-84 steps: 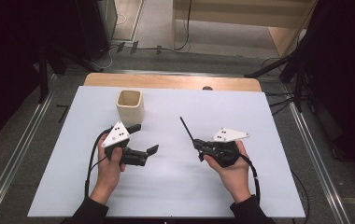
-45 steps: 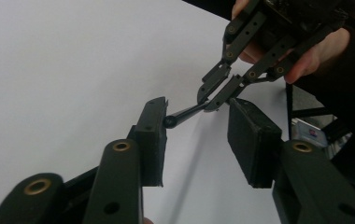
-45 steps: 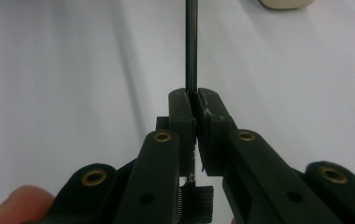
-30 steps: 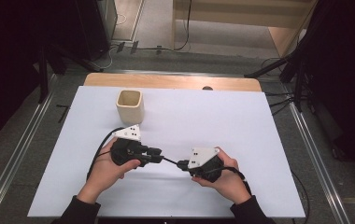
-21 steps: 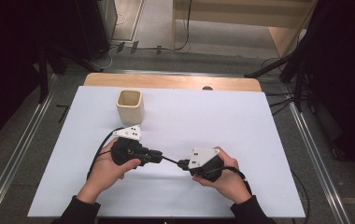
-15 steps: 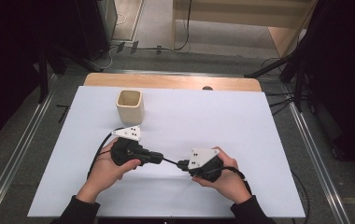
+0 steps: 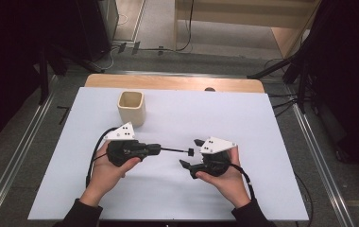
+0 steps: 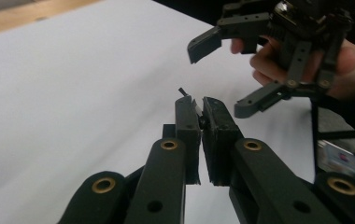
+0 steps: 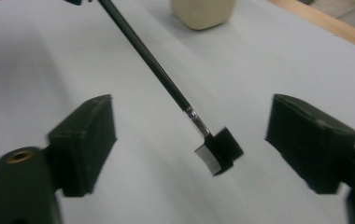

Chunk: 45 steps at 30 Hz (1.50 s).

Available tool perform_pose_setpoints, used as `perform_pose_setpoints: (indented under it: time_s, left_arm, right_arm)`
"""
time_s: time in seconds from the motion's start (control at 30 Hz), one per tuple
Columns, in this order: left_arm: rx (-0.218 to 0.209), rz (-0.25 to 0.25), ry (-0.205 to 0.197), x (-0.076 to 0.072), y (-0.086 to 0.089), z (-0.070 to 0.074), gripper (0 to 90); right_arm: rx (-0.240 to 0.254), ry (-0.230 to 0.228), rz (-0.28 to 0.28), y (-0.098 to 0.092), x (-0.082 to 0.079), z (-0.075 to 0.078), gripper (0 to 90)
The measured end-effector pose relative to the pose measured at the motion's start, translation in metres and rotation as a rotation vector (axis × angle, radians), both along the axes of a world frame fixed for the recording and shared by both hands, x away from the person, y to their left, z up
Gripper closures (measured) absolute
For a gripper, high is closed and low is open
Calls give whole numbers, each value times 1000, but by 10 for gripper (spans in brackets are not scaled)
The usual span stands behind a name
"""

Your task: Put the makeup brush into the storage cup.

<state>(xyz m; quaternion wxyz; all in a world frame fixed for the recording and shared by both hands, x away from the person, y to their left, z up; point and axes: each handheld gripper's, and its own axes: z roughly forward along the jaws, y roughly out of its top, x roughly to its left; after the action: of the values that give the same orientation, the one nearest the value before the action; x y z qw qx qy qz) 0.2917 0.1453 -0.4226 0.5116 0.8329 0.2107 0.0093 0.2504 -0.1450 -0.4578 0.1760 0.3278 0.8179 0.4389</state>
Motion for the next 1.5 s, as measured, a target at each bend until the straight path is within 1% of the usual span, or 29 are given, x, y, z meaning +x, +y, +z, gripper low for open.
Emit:
perform_pose_setpoints:
  time_s: [0.03,0.07,0.1,0.13,0.2,0.23,0.27,0.3,0.33,0.4,0.47,0.5,0.6,0.67,0.73,0.8,0.83,0.87,0.93,1.03,1.1,1.13,1.17,1.23,1.33,1.37,1.43,1.47,1.5]
  left_arm:
    - [-15,29,-25,-2,1,0,859]
    - [-21,41,-37,-2,1,0,859]
    - [-25,54,-50,-3,2,0,859]
    - [-25,54,-50,-3,2,0,859]
    - [-47,88,-81,-4,2,-1,859]
    - [-47,88,-81,-4,2,-1,859]
    - [-54,100,-94,-5,2,-2,859]
    - [-68,120,-117,-7,2,-3,859]
    - [-76,129,-128,-8,1,-3,859]
    - [-87,144,-147,-9,1,-4,859]
    - [-96,148,-152,-10,1,-5,859]
    - [-110,160,-169,-11,1,-6,860]
    - [-129,179,-189,-14,-1,-8,860]
    - [-138,186,-192,-15,-2,-10,859]
    - [-147,197,-208,-16,-4,-13,859]
    - [-148,201,-214,-16,-5,-14,859]
    - [-152,206,-230,-15,-5,-17,860]
    - [-152,206,-230,-15,-5,-17,860]
    - [-159,216,-233,-15,-6,-20,860]
    - [-165,218,-233,-16,-7,-21,860]
    - [-173,222,-235,-16,-8,-22,860]
    - [-171,220,-239,-17,-8,-23,860]
    - [-175,219,-239,-18,-10,-24,859]
    - [-173,214,-243,-18,-12,-26,860]
    - [-166,211,-254,-20,-15,-27,860]
    - [-164,215,-269,-21,-17,-28,859]
    - [-167,219,-278,-22,-18,-29,859]
    - [-167,219,-278,-22,-18,-29,859]
    - [-173,224,-278,-22,-19,-30,859]
  right_arm:
    - [12,-7,-41,0,-1,0,115]
    - [29,-13,-91,1,-3,0,67]
    - [54,-6,-123,0,-3,1,26]
    - [89,10,-136,0,-3,1,2]
    - [150,35,-156,0,-4,1,0]
    - [150,35,-156,0,-4,1,0]
    - [208,57,-179,1,-6,1,0]
    - [233,63,-187,1,-7,1,0]
    - [259,69,-199,2,-8,1,0]
    - [301,84,-224,5,-10,1,0]
    - [350,103,-227,9,-11,0,0]
    - [374,108,-232,10,-12,0,0]
    - [438,129,-255,15,-15,-2,0]
    - [449,129,-264,18,-17,-3,0]
    - [456,126,-268,21,-18,-5,0]
    - [493,136,-270,22,-19,-6,14]
    - [508,138,-271,22,-19,-7,29]
    - [508,138,-271,22,-19,-7,29]
    - [544,145,-287,20,-20,-8,62]
    - [596,156,-291,17,-19,-9,64]
    - [656,136,-283,14,-20,-8,44]
    - [656,136,-283,14,-20,-8,44]
    - [665,119,-295,12,-20,-7,43]
    - [673,130,-310,11,-19,-8,48]
    - [687,165,-334,10,-17,-10,69]
    - [702,179,-338,10,-16,-11,81]
    - [726,197,-344,8,-15,-13,123]
    - [726,197,-344,8,-15,-13,123]
    - [748,215,-363,6,-14,-14,139]
